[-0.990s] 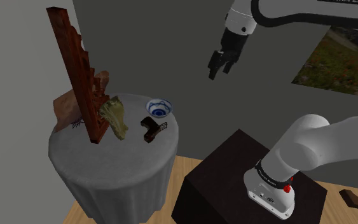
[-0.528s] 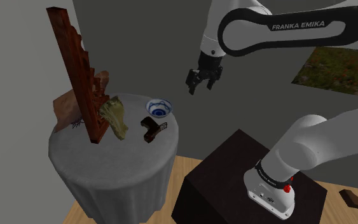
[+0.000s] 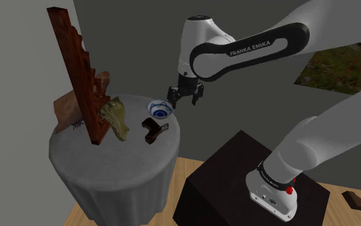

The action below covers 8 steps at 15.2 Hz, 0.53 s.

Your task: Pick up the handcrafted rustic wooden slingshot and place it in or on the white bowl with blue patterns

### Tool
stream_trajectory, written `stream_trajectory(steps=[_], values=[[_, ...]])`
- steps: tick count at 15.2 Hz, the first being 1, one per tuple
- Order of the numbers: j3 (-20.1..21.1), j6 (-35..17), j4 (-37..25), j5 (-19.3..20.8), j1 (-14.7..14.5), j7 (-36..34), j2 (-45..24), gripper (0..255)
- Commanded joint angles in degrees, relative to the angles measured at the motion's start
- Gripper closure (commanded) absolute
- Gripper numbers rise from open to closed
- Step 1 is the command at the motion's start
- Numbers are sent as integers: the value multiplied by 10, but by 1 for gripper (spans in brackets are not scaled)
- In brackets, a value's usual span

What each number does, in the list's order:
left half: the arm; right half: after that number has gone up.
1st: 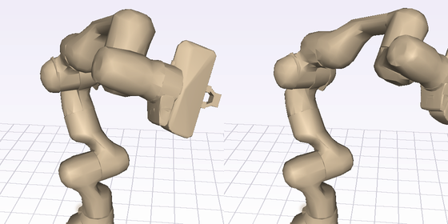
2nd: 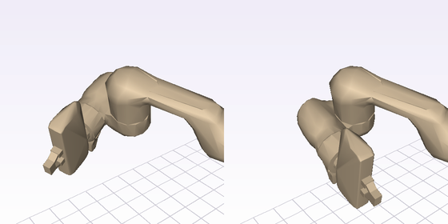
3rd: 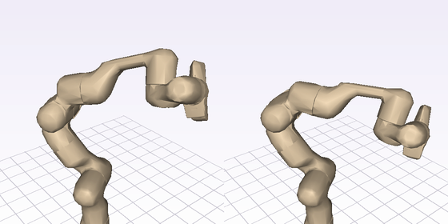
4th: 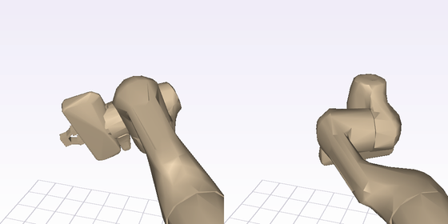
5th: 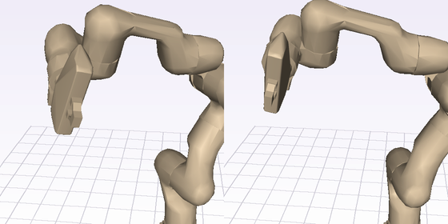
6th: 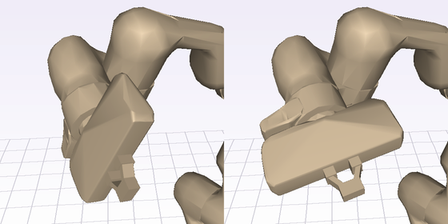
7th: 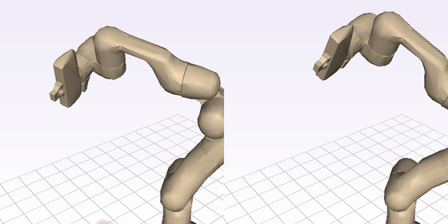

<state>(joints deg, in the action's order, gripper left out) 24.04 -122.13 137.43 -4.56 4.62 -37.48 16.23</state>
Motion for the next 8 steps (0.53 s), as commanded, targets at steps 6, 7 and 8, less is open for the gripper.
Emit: stream_trajectory(steps=[6, 7, 8], values=[[39, -78, -63, 85, 19, -176, -178, 0], [39, -86, -75, 101, 18, -202, -204, 0], [37, -93, -87, 116, 15, -227, -230, 0]])
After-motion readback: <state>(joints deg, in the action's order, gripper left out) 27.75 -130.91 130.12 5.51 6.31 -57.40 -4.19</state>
